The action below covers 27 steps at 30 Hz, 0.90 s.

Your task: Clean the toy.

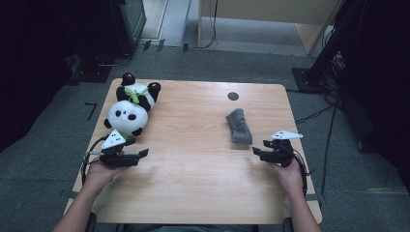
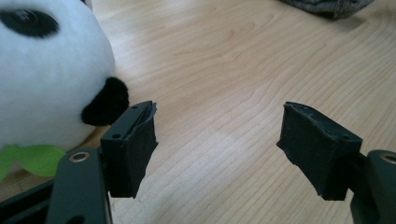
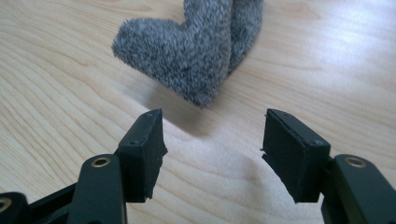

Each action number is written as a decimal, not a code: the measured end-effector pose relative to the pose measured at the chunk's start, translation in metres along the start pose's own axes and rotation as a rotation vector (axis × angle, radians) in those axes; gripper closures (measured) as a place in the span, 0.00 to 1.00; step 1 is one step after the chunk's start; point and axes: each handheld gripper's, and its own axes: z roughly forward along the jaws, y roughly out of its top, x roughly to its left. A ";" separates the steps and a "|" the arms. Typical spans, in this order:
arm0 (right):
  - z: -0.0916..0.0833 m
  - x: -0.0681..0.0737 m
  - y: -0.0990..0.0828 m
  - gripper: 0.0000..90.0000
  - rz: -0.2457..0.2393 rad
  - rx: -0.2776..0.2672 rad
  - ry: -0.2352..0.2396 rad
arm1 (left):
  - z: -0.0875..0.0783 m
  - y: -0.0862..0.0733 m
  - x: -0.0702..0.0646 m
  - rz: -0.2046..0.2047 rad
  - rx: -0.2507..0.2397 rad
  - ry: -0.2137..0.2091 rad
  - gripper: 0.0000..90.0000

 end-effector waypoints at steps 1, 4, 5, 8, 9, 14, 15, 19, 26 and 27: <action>0.000 -0.001 -0.002 0.46 -0.001 0.008 0.005 | 0.001 -0.001 0.000 0.006 0.007 0.002 0.30; 0.001 -0.001 -0.009 0.46 -0.010 0.030 0.003 | 0.005 -0.002 0.004 -0.023 0.021 -0.016 0.30; 0.001 -0.001 -0.011 0.46 -0.011 0.034 0.001 | 0.007 -0.003 0.006 -0.028 0.027 -0.020 0.30; 0.003 -0.003 -0.016 0.46 -0.002 0.053 -0.007 | 0.012 -0.006 0.007 -0.006 0.055 -0.011 0.30; 0.003 -0.003 -0.017 0.46 -0.003 0.058 -0.011 | 0.014 -0.007 0.007 0.001 0.062 -0.011 0.30; 0.005 -0.008 -0.023 0.47 -0.011 0.050 -0.049 | 0.020 -0.010 0.008 0.028 0.096 -0.018 0.30; 0.005 -0.008 -0.024 0.46 -0.012 0.045 -0.061 | 0.022 -0.011 0.008 0.035 0.106 -0.017 0.30; 0.006 -0.009 -0.031 0.42 -0.044 -0.005 -0.073 | 0.028 -0.015 0.008 0.044 0.162 -0.025 0.30; 0.008 -0.008 -0.035 0.36 -0.066 -0.031 -0.063 | 0.032 -0.018 0.006 0.077 0.183 -0.014 0.30; 0.008 -0.008 -0.034 0.34 -0.062 -0.031 -0.060 | 0.032 -0.018 0.006 0.076 0.181 -0.015 0.30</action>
